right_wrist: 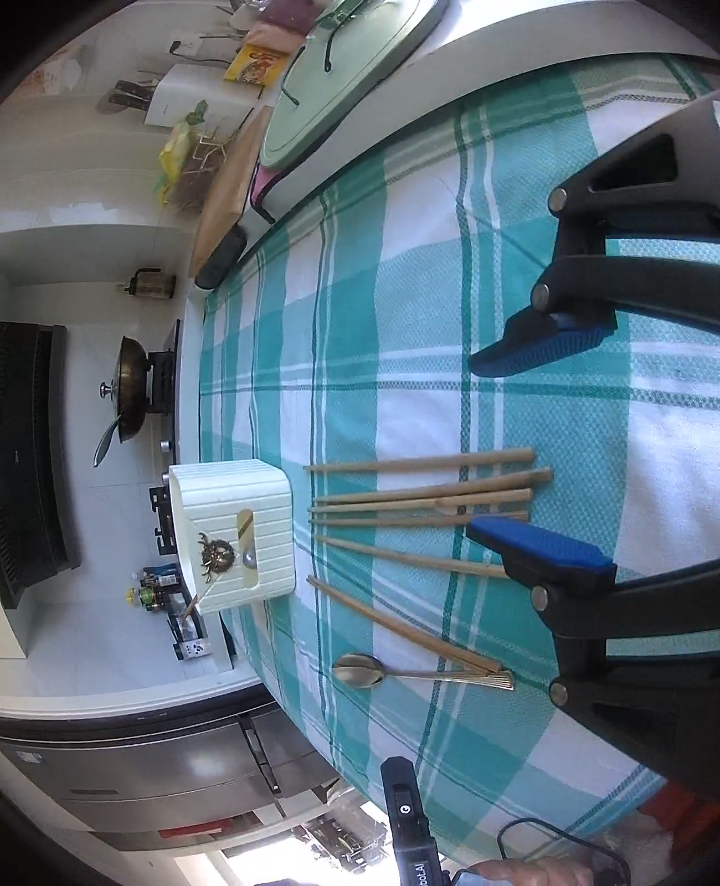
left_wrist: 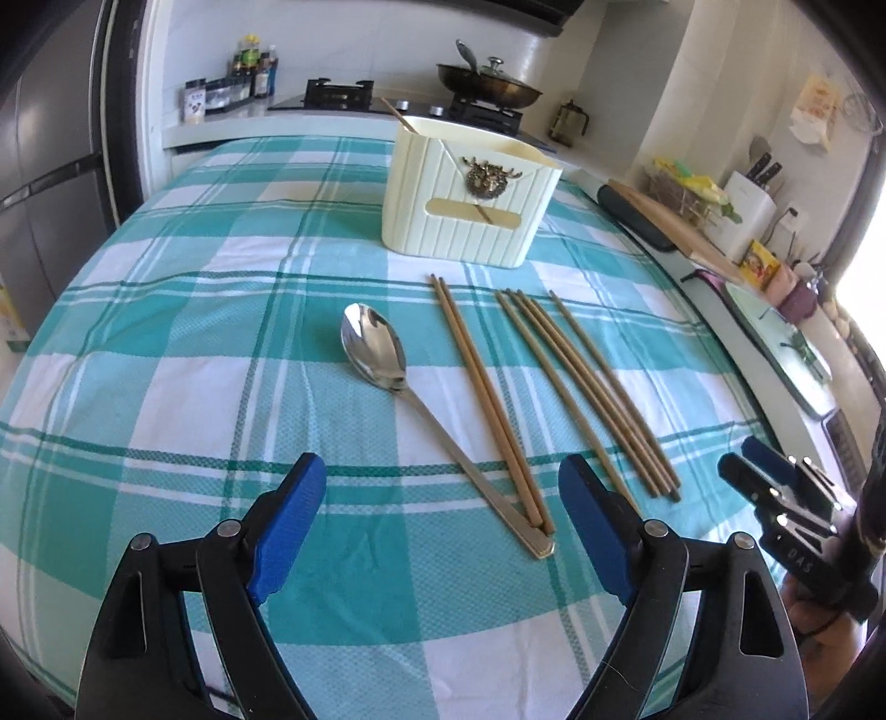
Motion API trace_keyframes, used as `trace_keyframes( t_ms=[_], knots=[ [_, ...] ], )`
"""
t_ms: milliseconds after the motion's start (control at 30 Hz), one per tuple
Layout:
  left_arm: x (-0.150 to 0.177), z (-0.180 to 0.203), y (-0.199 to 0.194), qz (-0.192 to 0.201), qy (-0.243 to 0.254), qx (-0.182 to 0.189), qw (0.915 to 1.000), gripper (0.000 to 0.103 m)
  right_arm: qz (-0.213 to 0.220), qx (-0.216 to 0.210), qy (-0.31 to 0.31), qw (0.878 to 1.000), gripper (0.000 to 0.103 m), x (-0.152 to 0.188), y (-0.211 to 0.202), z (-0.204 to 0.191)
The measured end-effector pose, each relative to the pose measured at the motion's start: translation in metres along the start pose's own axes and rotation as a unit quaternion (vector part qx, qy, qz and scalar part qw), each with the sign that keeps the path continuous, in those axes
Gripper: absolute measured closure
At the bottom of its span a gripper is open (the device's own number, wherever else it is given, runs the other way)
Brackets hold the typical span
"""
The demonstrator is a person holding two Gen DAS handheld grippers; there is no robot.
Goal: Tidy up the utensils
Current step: 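Withdraw both open tools from the basket back over the utensils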
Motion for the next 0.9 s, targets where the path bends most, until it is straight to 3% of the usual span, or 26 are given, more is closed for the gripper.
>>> trace_keyframes(
  t_ms=[233,500,900],
  knots=[
    [0.007,-0.001,-0.012,0.02,-0.006,-0.013,0.9997,0.016,0.035,-0.008,-0.019,0.999,0.05,-0.01,-0.009,-0.017],
    [0.014,-0.02,-0.009,0.017,-0.039,-0.04,0.9983,0.016,0.04,-0.012,-0.02,0.999,0.05,-0.006,-0.011,-0.024],
    [0.007,-0.026,0.029,-0.02,-0.077,-0.037,0.9961,0.016,0.036,-0.009,-0.007,0.999,0.05,0.003,-0.008,-0.015]
  ],
)
Point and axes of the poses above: each gripper's, at about its wrist camera, not at the fingertips, and y roughly the way its jaws point, z to its right, x to its underside, the point moved 1 cm from there along y, roughly the way its jaws point
